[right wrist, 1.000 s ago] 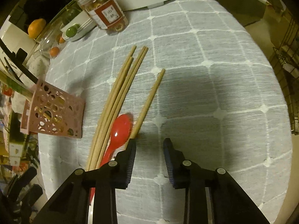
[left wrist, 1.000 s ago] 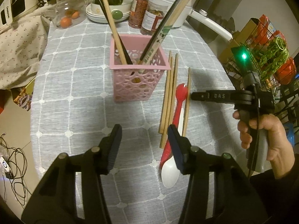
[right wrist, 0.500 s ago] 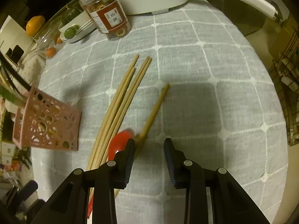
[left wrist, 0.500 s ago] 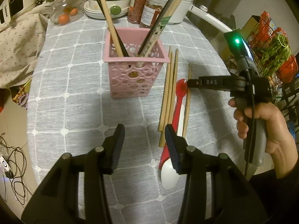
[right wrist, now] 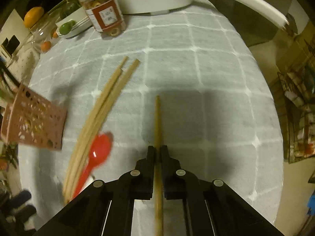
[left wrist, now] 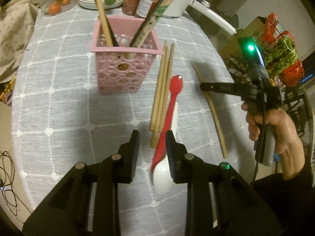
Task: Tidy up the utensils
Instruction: 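Grasp a plain wooden chopstick with the right tool while the left tool moves toward the red spoon, then grasp the red spoon with the left tool and lift it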
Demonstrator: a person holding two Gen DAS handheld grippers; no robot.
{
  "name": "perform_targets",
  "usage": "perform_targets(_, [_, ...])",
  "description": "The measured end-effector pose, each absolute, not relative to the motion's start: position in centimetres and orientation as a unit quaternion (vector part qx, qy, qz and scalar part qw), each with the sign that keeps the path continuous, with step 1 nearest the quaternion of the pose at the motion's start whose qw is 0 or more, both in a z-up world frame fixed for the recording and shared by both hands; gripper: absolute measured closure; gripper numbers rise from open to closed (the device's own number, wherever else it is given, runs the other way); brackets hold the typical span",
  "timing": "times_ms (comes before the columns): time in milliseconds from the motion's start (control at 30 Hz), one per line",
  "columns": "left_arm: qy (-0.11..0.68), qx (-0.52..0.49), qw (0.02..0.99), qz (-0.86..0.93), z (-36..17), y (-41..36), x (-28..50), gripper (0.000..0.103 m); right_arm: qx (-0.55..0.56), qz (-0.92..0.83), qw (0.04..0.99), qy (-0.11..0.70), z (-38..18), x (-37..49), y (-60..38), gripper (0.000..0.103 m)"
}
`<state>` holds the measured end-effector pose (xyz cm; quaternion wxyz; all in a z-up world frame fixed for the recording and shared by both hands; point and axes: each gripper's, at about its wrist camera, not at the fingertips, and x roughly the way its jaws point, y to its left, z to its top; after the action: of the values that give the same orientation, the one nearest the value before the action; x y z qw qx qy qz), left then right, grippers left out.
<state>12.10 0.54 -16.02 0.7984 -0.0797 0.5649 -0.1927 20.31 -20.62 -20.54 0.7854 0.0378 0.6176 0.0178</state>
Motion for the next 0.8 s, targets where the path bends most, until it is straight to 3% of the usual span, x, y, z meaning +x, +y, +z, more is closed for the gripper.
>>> perform_targets(267, [0.572,-0.058,0.791,-0.209,-17.0,-2.5,12.0,0.075,0.098,0.05,0.8,0.59,-17.0,15.3,-24.1,0.097])
perform_targets(800, [0.568,0.001,0.802,-0.184,-16.5,-8.7,14.0,0.075,0.118,0.077,0.773,0.619,-18.2,13.1,-26.1,0.097])
